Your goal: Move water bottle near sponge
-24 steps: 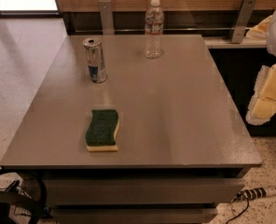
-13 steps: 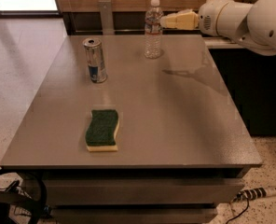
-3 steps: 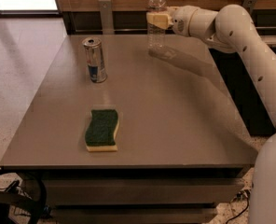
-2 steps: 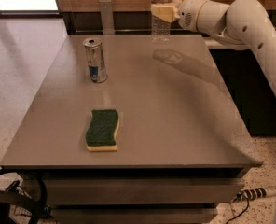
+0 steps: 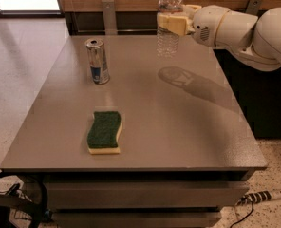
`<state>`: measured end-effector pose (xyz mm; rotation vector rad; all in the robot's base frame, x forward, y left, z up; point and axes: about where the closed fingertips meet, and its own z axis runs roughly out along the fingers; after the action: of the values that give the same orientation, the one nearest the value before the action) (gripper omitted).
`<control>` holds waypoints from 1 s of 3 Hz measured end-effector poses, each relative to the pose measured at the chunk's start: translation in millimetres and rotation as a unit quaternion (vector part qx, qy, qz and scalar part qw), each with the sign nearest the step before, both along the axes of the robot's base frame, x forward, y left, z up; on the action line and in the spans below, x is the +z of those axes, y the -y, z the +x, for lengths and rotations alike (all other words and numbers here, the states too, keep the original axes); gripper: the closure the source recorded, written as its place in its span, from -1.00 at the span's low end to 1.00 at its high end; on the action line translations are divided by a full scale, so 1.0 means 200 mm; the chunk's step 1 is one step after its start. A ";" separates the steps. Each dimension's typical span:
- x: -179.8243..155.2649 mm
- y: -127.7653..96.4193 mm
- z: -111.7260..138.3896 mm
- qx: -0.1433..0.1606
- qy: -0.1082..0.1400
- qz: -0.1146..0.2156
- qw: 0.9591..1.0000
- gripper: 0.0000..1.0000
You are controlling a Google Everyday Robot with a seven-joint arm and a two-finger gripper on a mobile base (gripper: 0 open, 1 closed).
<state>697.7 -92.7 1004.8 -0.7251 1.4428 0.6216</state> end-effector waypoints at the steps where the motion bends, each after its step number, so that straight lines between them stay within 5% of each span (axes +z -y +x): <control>1: -0.01 -0.12 -0.27 0.033 0.004 -0.002 0.999 1.00; 2: -0.04 -0.24 -0.46 0.058 0.002 -0.015 0.998 1.00; 3: -0.23 -0.32 -0.80 0.071 -0.025 -0.017 0.997 1.00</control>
Offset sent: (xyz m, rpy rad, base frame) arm -0.1411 0.0750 -0.0190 -0.0740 0.0082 0.1688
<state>537.4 -29.1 957.8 -0.8491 1.4589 0.7312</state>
